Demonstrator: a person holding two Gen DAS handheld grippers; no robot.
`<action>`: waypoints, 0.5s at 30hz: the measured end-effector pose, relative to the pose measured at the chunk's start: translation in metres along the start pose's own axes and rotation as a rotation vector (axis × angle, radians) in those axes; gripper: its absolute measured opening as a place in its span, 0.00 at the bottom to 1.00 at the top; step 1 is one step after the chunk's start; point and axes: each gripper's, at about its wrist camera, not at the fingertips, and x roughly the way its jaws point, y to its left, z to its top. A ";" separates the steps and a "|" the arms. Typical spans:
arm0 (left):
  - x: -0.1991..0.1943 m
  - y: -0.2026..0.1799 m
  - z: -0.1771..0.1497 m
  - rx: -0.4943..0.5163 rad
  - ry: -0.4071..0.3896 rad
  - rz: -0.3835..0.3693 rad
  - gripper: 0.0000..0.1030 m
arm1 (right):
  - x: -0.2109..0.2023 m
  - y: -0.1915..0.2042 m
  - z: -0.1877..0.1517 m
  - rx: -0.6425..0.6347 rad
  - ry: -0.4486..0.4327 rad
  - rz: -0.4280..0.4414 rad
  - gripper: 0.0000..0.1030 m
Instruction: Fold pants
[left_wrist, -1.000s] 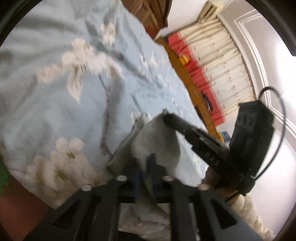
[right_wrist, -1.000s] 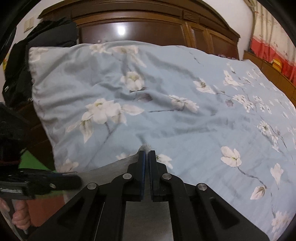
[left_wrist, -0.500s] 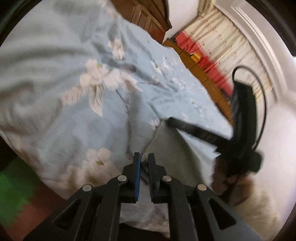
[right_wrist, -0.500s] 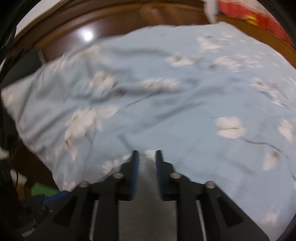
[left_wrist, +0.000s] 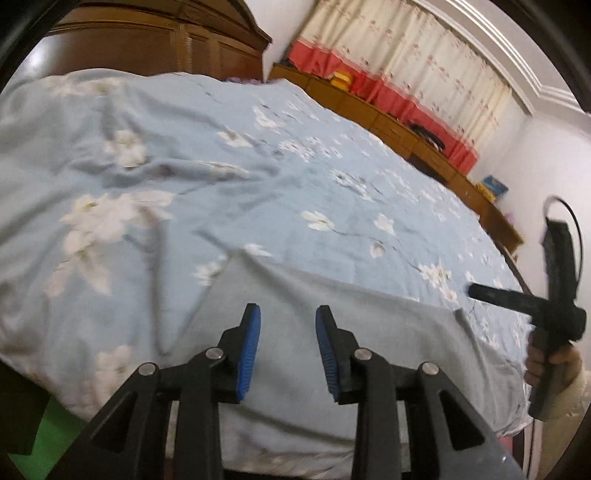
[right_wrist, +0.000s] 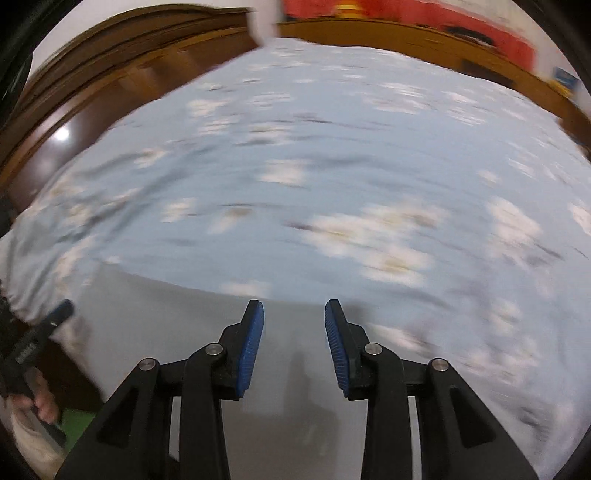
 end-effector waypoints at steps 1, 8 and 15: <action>0.007 -0.006 0.001 0.007 0.011 -0.010 0.31 | -0.001 -0.020 -0.005 0.031 0.022 -0.023 0.34; 0.055 -0.029 -0.005 0.046 0.112 0.065 0.31 | 0.035 -0.072 -0.041 0.069 0.205 -0.033 0.34; 0.076 -0.001 -0.014 0.015 0.157 0.139 0.18 | 0.078 -0.100 -0.040 0.206 0.038 -0.067 0.35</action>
